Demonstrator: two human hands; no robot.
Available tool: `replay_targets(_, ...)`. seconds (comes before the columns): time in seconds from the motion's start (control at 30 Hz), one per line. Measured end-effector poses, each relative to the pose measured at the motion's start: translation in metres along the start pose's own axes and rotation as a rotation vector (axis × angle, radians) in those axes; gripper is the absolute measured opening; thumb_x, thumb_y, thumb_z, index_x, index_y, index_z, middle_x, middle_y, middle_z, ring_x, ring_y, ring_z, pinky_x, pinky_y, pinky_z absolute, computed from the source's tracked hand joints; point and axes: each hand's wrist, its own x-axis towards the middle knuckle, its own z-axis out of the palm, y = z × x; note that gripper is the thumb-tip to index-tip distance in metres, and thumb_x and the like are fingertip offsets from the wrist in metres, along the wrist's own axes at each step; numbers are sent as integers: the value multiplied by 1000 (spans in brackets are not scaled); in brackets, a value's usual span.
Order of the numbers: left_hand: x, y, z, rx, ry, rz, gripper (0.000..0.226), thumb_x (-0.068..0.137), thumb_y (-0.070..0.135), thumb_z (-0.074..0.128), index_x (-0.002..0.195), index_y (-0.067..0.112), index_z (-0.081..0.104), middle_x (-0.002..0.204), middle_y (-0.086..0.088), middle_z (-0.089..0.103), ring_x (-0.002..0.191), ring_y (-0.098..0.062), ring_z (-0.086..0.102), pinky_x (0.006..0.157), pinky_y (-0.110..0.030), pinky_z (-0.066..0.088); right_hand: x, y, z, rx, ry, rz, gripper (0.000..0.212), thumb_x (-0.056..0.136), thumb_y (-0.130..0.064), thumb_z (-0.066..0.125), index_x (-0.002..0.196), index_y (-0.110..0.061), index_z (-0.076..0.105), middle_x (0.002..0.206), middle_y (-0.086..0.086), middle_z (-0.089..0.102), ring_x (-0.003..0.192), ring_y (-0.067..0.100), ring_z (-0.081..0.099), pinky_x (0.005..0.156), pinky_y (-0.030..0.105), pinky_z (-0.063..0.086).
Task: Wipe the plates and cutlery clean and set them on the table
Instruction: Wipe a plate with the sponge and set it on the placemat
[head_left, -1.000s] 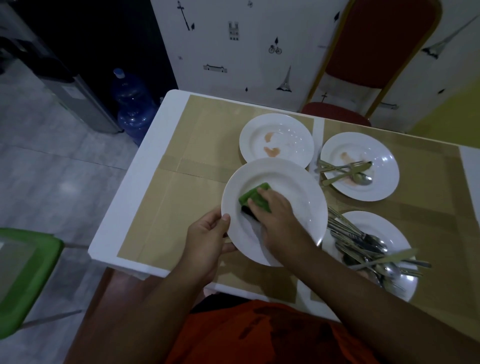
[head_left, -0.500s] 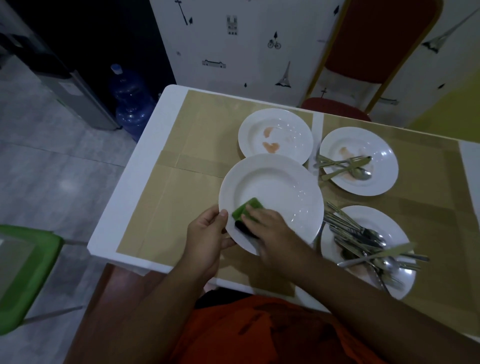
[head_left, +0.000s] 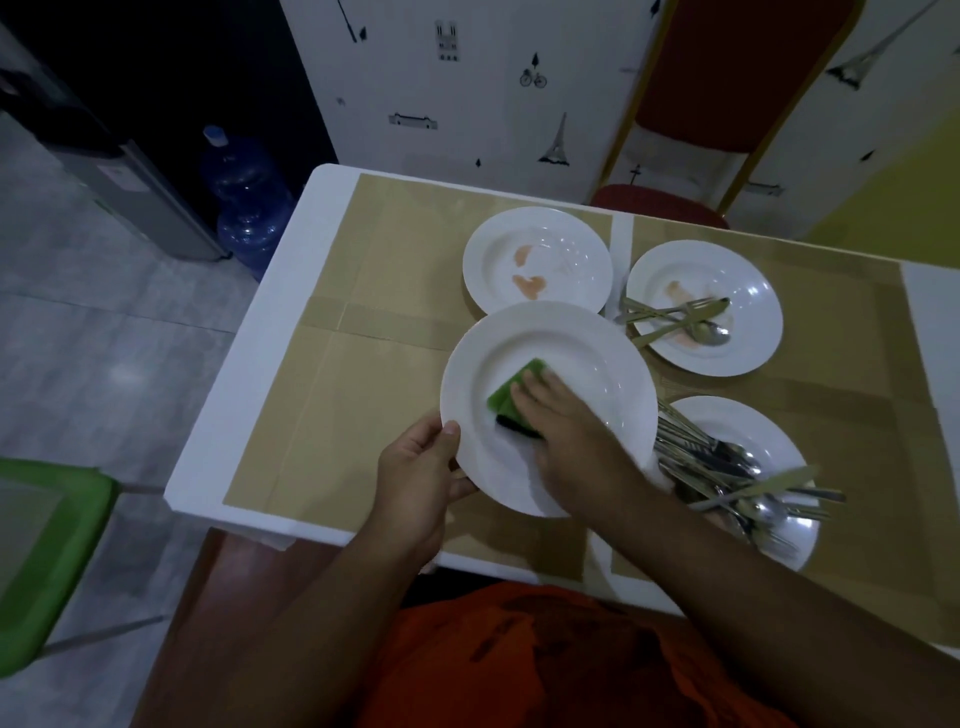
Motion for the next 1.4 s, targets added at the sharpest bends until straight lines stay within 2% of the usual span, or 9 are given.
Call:
replay_targets(0.13, 8, 8, -1, -33, 76, -26, 20, 102, 13, 54, 112, 13, 71, 100, -11, 78, 89, -27, 76, 67, -39, 61, -21, -10, 10, 15, -162, -205, 62, 82, -2, 56, 141, -15, 40, 147, 3, 40, 140, 17, 28, 116, 29, 15)
replay_targets(0.23, 9, 8, -10, -25, 118, -31, 18, 101, 14, 54, 110, 15, 71, 96, -5, 79, 88, -25, 76, 68, -40, 62, -33, 14, 3, -43, -122, -118, 57, 80, -3, 59, 135, -16, 49, 141, 3, 49, 135, 19, 38, 113, 26, 16)
replay_targets(0.43, 7, 7, -9, 8, 105, -19, 21, 102, 17, 55, 118, 17, 69, 103, -4, 78, 94, -24, 75, 73, -44, 63, -23, 37, -8, -152, -35, 75, 56, 84, -1, 53, 138, -8, 42, 144, 8, 44, 137, 22, 32, 114, 28, 14)
replay_targets(0.67, 6, 5, 0, 6, 98, -39, 20, 101, 14, 55, 114, 13, 70, 101, -10, 78, 91, -27, 75, 69, -41, 62, -31, -7, 12, 153, -163, 69, 58, 81, 0, 51, 137, -13, 44, 142, 7, 47, 132, 22, 40, 113, 32, 28)
replay_targets(0.8, -2, -2, 5, 28, 7, -19, 24, 103, 14, 52, 119, 13, 70, 104, -11, 77, 95, -28, 74, 69, -38, 61, 1, -22, 9, 137, -52, -44, 59, 82, 2, 49, 140, -7, 39, 150, 7, 35, 141, 19, 25, 119, 32, 15)
replay_targets(1.03, -1, 6, 1, 54, 5, 54, 22, 101, 15, 56, 110, 21, 74, 101, -5, 78, 91, -22, 75, 65, -38, 61, 20, 8, -16, 142, 95, 179, 53, 92, -4, 43, 143, -10, 33, 154, 4, 26, 145, 14, 14, 118, 26, 6)
replay_targets(1.13, 1, 10, 5, 42, 16, 40, 21, 101, 14, 56, 113, 13, 72, 100, -10, 78, 90, -25, 75, 65, -36, 60, 11, -10, -7, 202, -47, 64, 62, 86, 1, 45, 144, -15, 34, 154, -1, 26, 143, 7, 14, 114, 15, 3)
replay_targets(1.2, 5, 15, 6, 2, 45, 10, 20, 101, 13, 55, 112, 8, 72, 99, -13, 77, 88, -27, 75, 66, -37, 60, -1, -19, 0, 177, -171, -52, 67, 82, -1, 51, 144, -19, 34, 153, -4, 28, 142, 5, 18, 117, 20, 11)
replay_targets(1.4, 12, 22, -14, -99, 151, -70, 19, 101, 10, 54, 105, 9, 73, 100, -10, 78, 89, -27, 76, 64, -37, 61, -22, -2, -8, -13, -135, -125, 65, 74, -6, 55, 136, -24, 48, 143, -5, 46, 133, 10, 40, 115, 31, 27)
